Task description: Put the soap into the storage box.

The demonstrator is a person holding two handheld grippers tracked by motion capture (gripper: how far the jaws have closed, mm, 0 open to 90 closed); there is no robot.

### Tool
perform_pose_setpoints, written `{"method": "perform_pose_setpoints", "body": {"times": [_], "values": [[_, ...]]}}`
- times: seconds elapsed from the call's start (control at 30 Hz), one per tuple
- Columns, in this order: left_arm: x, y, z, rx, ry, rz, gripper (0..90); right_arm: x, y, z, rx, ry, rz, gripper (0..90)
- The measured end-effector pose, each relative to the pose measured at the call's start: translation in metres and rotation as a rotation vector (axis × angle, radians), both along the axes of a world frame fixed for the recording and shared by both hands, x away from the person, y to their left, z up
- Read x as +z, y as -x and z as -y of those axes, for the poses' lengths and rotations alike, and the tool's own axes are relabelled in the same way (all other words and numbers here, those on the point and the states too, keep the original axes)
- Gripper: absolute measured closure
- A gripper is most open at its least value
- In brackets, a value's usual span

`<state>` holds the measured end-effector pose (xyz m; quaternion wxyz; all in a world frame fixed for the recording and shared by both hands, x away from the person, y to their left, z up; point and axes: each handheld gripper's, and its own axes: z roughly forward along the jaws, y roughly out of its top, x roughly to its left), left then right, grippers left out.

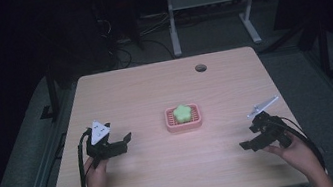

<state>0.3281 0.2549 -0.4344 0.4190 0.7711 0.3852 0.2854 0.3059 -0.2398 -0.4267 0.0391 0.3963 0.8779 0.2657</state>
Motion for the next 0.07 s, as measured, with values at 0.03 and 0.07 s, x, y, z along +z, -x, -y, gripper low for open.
{"method": "perform_pose_setpoints", "body": {"times": [0.03,0.07], "values": [[0.0000,0.0001,0.0002,0.000,0.001,-0.002,14.3,-0.0004,0.0028,0.0016,-0.002,-0.005,0.004,21.8],[-0.0002,0.0001,0.0001,0.000,0.000,-0.002,14.3,-0.0006,0.0062,0.0026,-0.004,-0.009,0.006,21.8]]}}
